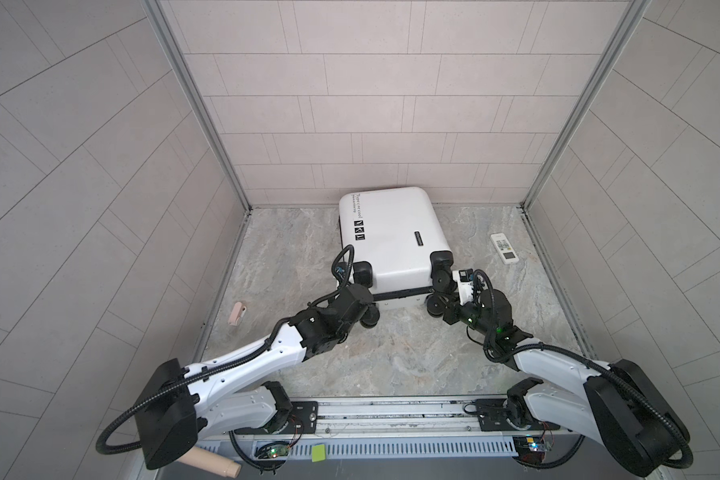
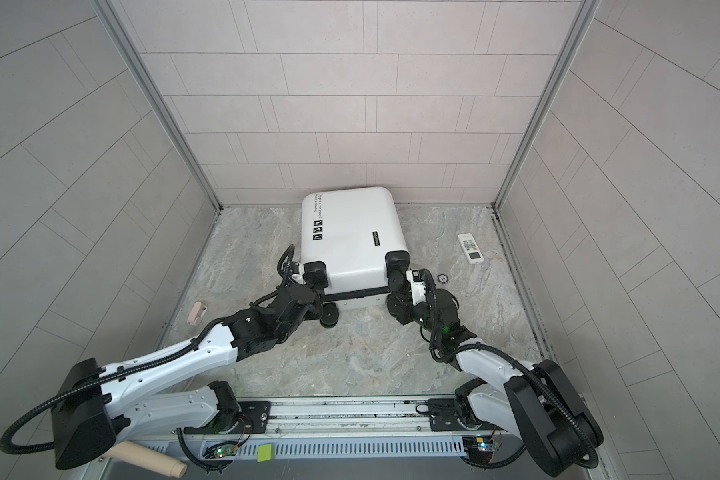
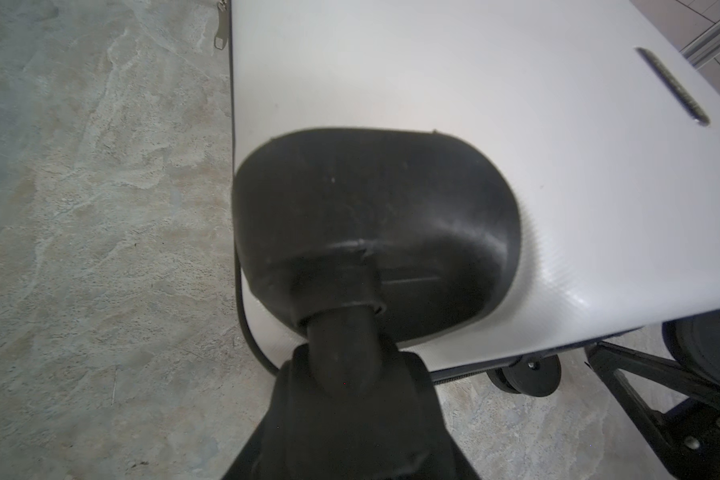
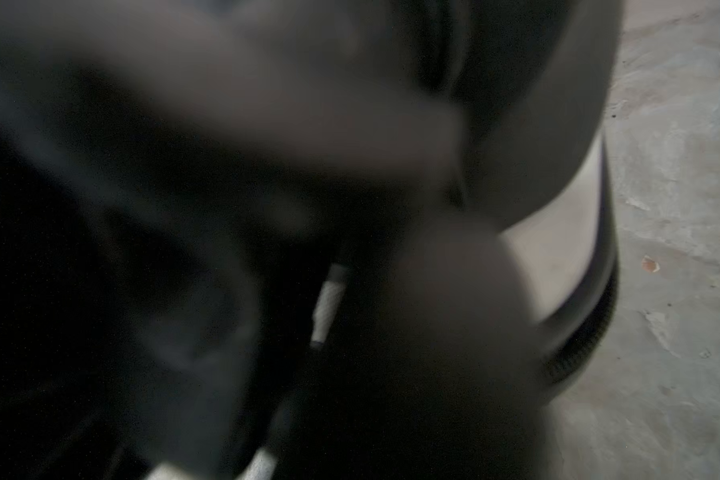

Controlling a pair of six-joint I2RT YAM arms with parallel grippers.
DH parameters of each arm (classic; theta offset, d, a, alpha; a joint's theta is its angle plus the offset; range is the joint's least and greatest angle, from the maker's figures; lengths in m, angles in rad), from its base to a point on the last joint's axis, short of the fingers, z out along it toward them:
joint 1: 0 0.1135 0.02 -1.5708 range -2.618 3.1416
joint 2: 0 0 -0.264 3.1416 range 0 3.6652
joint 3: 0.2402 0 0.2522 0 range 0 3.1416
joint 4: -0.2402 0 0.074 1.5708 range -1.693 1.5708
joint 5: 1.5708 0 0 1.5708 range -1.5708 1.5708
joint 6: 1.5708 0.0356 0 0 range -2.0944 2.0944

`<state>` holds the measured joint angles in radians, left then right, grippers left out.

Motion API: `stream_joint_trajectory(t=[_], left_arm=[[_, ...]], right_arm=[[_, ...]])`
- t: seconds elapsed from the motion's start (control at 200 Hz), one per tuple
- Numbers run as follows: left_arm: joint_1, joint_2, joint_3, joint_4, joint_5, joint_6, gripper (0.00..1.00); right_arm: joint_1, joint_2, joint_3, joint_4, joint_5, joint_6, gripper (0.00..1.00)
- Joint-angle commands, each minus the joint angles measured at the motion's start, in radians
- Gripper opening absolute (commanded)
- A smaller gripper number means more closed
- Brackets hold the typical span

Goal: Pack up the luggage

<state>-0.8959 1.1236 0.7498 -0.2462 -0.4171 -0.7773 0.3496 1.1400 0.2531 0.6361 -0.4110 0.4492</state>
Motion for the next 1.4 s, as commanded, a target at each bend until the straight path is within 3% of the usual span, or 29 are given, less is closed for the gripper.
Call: stream_joint_trajectory(t=[0.0, 0.41, 0.64, 0.906, 1.396], left_arm=[[0.022, -0.054, 0.05, -0.074, -0.133, 0.048, 0.0], [0.034, -0.151, 0.046, -0.134, -0.199, 0.047, 0.0], [0.048, -0.099, 0.052, -0.094, -0.167, 0.047, 0.0], [0.048, 0.016, 0.114, -0.047, -0.123, 0.086, 0.0], [0.074, -0.07, 0.071, -0.132, -0.146, 0.068, 0.0]], right_arm=[[-0.073, 0.053, 0.058, -0.007, 0.208, 0.029, 0.0], [-0.073, 0.29, 0.223, 0.101, 0.096, 0.09, 0.0], [-0.072, 0.25, 0.179, 0.122, 0.074, 0.102, 0.0], [-0.081, 0.191, 0.082, 0.105, 0.147, 0.079, 0.0], [-0.203, 0.329, 0.202, 0.121, 0.067, 0.087, 0.0]])
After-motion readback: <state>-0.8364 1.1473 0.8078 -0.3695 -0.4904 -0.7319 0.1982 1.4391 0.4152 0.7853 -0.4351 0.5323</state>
